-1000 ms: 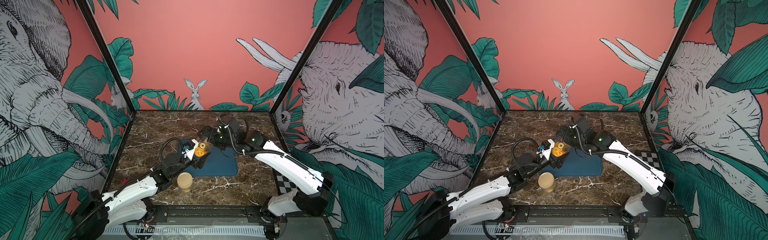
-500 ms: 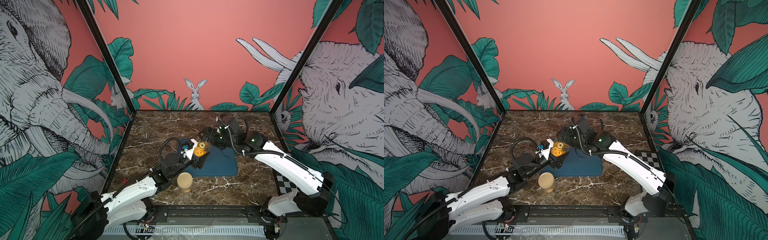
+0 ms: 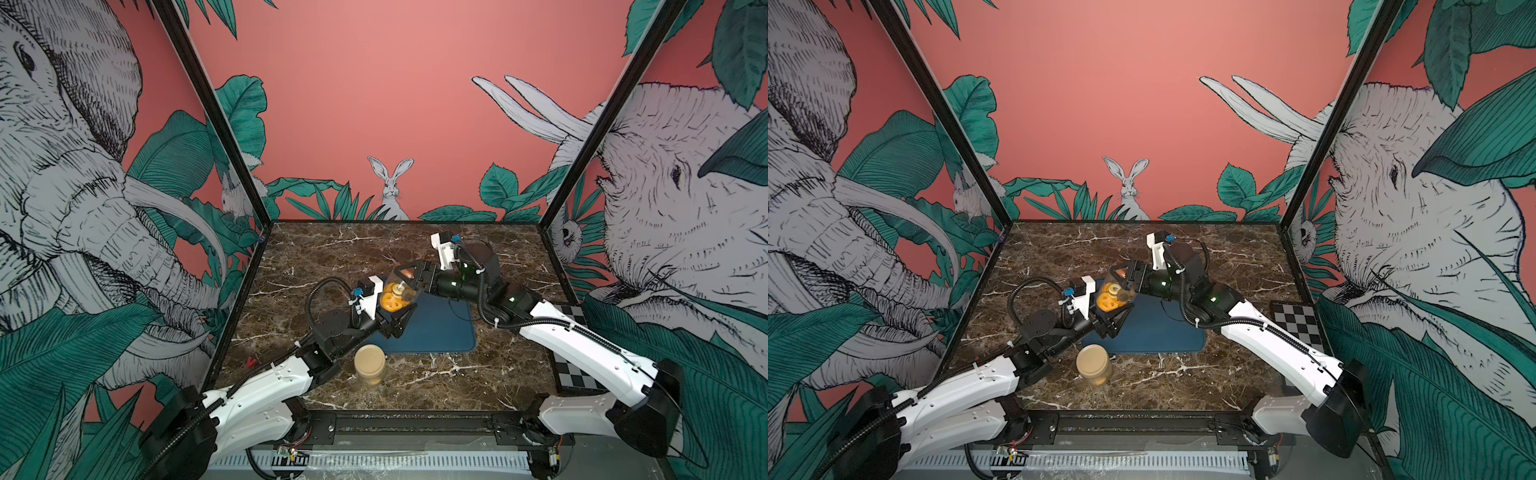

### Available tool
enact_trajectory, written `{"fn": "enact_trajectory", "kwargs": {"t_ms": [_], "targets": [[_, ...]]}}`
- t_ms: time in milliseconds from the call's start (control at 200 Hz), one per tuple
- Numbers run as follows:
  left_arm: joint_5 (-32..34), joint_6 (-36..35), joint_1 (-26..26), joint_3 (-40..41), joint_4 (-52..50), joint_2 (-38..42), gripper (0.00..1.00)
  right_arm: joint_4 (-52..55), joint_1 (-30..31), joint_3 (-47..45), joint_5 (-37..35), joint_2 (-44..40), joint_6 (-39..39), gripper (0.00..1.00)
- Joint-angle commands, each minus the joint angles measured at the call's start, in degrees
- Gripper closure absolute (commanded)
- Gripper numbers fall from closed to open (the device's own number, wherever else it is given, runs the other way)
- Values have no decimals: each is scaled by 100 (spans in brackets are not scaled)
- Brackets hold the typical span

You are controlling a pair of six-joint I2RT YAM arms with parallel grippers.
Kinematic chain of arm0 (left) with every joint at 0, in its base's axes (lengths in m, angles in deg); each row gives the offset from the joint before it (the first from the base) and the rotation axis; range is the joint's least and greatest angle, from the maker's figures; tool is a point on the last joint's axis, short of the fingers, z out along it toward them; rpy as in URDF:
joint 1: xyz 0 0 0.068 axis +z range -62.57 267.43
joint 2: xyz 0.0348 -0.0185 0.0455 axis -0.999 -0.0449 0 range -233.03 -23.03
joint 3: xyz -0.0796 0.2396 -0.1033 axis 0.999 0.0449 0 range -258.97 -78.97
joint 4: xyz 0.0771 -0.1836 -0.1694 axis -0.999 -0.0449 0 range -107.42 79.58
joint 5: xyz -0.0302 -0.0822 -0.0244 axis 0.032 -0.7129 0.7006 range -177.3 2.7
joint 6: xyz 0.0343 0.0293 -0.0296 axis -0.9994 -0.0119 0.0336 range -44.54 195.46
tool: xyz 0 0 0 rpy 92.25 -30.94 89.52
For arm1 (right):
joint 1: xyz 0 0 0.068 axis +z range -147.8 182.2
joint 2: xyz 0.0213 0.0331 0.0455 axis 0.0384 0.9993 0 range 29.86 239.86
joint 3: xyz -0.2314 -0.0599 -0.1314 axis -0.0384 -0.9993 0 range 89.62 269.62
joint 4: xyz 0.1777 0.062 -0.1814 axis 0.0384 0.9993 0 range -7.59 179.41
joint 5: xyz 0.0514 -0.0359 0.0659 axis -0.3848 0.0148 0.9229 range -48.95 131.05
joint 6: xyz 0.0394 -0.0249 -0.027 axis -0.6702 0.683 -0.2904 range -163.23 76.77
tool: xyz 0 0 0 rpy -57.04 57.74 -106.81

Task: Pour the cookies out of the jar
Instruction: Unscrew the lid from the jar.

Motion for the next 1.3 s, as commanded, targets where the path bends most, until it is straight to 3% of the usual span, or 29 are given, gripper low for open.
{"fn": "enact_trajectory", "kwargs": {"t_ms": [0, 15, 45, 185, 305, 645, 1085, 1295], "targets": [[-355, 298, 58, -86, 1531, 305, 100, 108, 124, 226, 512, -56, 312, 11], [-328, 299, 71, -84, 1508, 302, 100, 217, 124, 268, 459, -67, 355, 3], [-287, 251, 83, -97, 1435, 314, 100, 462, 124, 393, 329, -84, 421, 1], [-221, -289, 83, -301, 784, 287, 100, 1805, 124, 1124, -276, 11, 483, 1], [247, -675, 83, -393, 443, 180, 100, 3069, 141, 1720, -904, 205, 407, 1], [754, -2029, -204, -639, 17, -218, 100, 4736, 222, 2764, -1798, 514, -347, 1], [923, -2237, -348, -551, 20, -153, 100, 3663, 161, 2548, -1545, 979, -2127, 1], [931, -2206, -348, -515, 89, -139, 100, 3718, 144, 2505, -1631, 985, -2333, 1]]}}
